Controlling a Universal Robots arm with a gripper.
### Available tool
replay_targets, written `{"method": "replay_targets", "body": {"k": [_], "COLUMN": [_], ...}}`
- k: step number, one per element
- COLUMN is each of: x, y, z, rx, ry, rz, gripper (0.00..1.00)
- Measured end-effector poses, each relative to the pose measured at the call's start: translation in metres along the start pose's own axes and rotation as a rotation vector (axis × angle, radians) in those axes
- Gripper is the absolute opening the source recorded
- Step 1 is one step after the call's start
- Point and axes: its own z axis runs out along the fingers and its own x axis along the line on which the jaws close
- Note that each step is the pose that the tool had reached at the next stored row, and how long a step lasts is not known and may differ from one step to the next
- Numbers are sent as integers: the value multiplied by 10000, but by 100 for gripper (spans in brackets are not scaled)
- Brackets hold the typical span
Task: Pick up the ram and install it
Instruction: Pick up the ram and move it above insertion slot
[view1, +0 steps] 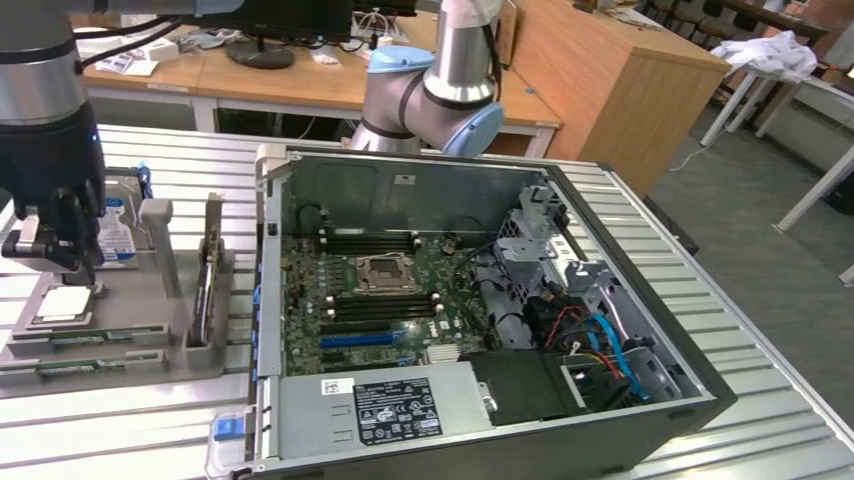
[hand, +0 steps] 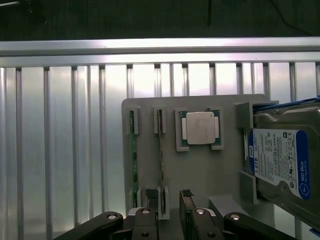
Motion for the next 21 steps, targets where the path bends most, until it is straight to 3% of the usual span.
{"method": "replay_targets", "body": {"k": [21], "x": [4], "y": [-8], "z": [255], "rx": [0], "ry": [2], "rz": [-41], "gripper": [31]}}
